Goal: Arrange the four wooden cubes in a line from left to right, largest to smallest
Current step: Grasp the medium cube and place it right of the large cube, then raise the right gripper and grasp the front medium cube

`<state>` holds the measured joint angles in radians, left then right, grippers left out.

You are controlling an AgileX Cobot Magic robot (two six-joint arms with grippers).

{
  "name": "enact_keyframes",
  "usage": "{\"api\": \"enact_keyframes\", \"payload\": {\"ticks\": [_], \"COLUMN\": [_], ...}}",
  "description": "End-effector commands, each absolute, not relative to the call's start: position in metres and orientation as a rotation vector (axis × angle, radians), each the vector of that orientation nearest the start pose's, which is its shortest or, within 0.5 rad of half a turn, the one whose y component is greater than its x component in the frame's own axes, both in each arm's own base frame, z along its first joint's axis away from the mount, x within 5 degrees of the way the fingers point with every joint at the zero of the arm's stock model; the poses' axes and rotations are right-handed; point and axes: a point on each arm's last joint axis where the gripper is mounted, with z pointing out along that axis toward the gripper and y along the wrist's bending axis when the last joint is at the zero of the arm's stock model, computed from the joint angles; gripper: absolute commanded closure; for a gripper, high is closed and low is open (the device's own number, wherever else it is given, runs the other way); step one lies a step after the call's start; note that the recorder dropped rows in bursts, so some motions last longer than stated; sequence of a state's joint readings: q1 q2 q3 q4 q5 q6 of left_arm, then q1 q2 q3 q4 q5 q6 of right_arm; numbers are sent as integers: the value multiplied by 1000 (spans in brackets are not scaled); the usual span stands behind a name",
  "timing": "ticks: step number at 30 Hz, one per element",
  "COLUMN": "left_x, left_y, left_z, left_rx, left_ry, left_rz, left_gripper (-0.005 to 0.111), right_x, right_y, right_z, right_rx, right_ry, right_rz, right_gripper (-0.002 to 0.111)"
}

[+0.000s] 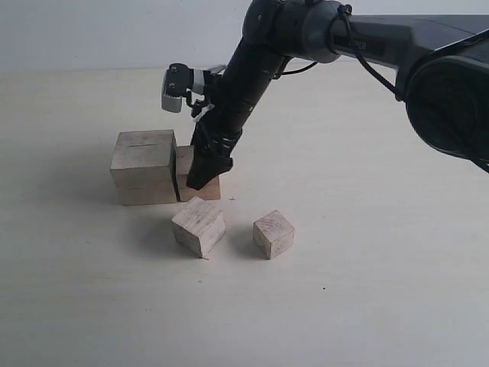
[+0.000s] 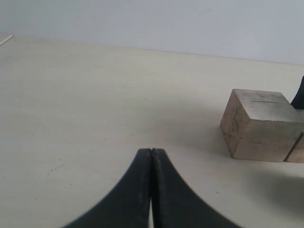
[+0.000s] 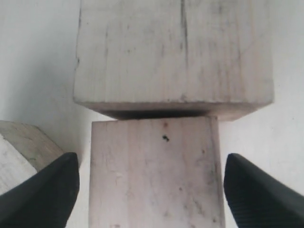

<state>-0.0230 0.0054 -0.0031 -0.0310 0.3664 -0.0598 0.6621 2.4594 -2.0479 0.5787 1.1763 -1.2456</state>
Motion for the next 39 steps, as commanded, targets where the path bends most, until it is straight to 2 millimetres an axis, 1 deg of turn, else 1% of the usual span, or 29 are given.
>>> {"api": "enact_keyframes", "payload": {"ticks": [1,6,8,13,15,19,20,22,23,24,25,26,28,31,34,36,39], "left_x": [53,53,53,53,53,53,53,53,53,53,53,53,53,53,53,53,53], "left_y": [-2,-2,-2,-2,-2,-2,-2,-2,-2,-2,-2,-2,-2,-2,-2,-2,-2], "left_z": [181,181,181,181,181,181,181,181,181,181,181,181,181,181,181,181,181], "left_rx": [-58,-58,-58,-58,-58,-58,-58,-58,-58,-58,-58,-58,-58,-58,-58,-58,-58], "left_ry": [1838,1838,1838,1838,1838,1838,1838,1838,1838,1838,1838,1838,1838,1838,1838,1838,1838], "left_rz": [-94,-94,-94,-94,-94,-94,-94,-94,-94,-94,-94,-94,-94,-94,-94,-94,-94], "left_gripper": [107,107,107,107,107,107,107,107,107,107,107,107,107,107,107,107,107], "right_x": [365,364,363,361,359,356,355,354,353,352,352,351,345,326,303,290,274], "right_y": [345,343,341,334,328,318,314,311,310,310,310,311,318,333,347,354,362], "right_z": [145,168,178,210,225,252,260,270,273,275,275,276,270,255,241,233,224], "right_rx": [-2095,-2062,-2035,-1885,-1825,-1695,-1639,-1594,-1590,-1576,-1545,-1509,-1515,-1637,-1696,-1706,-1683], "right_ry": [1859,1845,1879,2046,2119,2232,2272,2288,2283,2289,2317,2341,2367,2360,2390,2425,2499], "right_rz": [734,714,706,650,604,520,494,473,471,478,485,503,482,356,266,258,300], "right_gripper": [29,29,29,31,36,57,66,79,89,95,103,108,108,108,108,108,107]}}
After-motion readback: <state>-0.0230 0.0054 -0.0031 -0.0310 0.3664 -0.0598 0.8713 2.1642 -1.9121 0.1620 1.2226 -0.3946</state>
